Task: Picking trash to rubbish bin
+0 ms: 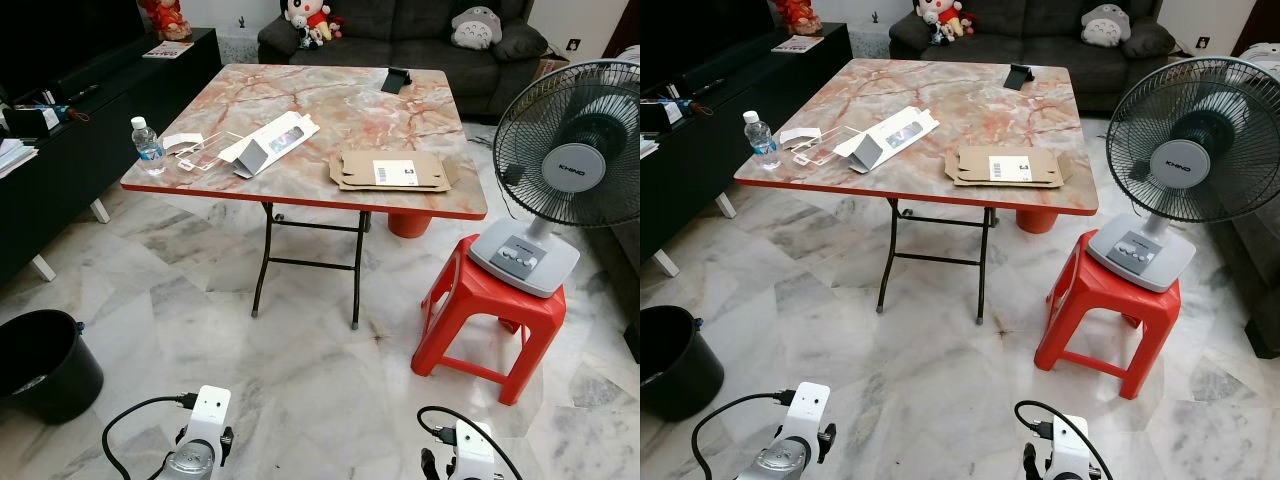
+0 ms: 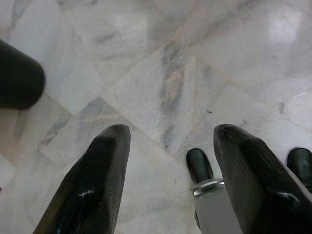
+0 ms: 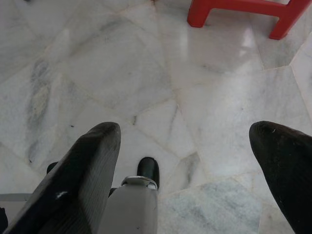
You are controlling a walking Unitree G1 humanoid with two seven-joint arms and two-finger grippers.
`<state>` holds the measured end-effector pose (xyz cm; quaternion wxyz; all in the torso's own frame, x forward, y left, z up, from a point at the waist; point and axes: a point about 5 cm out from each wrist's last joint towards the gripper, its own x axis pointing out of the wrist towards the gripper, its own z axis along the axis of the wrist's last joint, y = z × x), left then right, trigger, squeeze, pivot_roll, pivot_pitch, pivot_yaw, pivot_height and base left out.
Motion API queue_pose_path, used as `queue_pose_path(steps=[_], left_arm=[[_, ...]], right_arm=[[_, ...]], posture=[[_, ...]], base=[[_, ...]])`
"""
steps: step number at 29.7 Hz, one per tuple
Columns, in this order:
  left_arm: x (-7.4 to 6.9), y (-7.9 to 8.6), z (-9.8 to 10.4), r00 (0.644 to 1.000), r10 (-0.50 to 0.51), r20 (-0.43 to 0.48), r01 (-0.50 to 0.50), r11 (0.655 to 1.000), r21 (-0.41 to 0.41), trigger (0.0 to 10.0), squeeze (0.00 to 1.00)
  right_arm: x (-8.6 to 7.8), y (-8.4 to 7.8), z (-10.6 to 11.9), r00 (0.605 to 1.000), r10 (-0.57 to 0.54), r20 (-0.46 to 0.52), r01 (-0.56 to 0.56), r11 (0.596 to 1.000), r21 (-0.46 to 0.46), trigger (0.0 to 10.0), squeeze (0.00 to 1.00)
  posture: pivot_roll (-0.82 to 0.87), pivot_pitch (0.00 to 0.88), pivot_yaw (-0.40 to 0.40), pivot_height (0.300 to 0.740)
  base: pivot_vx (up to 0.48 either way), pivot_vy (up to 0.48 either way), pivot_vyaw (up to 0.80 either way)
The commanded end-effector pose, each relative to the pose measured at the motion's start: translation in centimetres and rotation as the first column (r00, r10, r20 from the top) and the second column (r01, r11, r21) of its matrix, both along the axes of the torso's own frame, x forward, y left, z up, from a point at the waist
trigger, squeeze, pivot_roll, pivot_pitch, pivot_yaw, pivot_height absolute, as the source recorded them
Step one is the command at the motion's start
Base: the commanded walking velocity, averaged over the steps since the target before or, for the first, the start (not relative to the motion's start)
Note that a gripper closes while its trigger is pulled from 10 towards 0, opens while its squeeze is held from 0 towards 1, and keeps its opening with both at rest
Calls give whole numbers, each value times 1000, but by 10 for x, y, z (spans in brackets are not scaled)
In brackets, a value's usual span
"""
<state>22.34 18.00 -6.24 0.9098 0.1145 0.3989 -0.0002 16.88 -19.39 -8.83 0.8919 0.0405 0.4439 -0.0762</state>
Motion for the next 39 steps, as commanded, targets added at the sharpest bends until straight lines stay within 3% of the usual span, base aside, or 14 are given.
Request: queue_pose_path(steps=[1, 15, 31, 36, 39], left_arm=[[-2, 16, 0, 996, 79, -35, -82, 992, -96, 10000, 0], [-7, 12, -3, 998, 27, -48, -32, 995, -96, 10000, 0], [-1, 6, 0, 997, 80, -19, -82, 986, -148, 10000, 0], [0, 7, 1, 996, 90, -16, -92, 984, -151, 10000, 0], [3, 9, 3, 998, 66, -6, -66, 992, -108, 10000, 0]], right_arm=[[1, -4, 2, 992, -119, 40, 116, 991, 71, 10000, 0], [-2, 5, 0, 988, -144, 63, 136, 983, 121, 10000, 0], [19, 7, 10, 990, -75, 116, 60, 989, 132, 10000, 0], [18, 4, 9, 991, -81, 105, 68, 990, 122, 10000, 0], [21, 7, 10, 989, -97, 114, 82, 988, 128, 10000, 0]], posture=[[-158, 0, 41, 740], [-180, 0, 67, 740], [-135, 9, -31, 740], [-137, 0, -13, 740], [-156, 0, 19, 740]], base=[[0, 0, 0], [0, 0, 0], [0, 0, 0], [0, 0, 0], [0, 0, 0]])
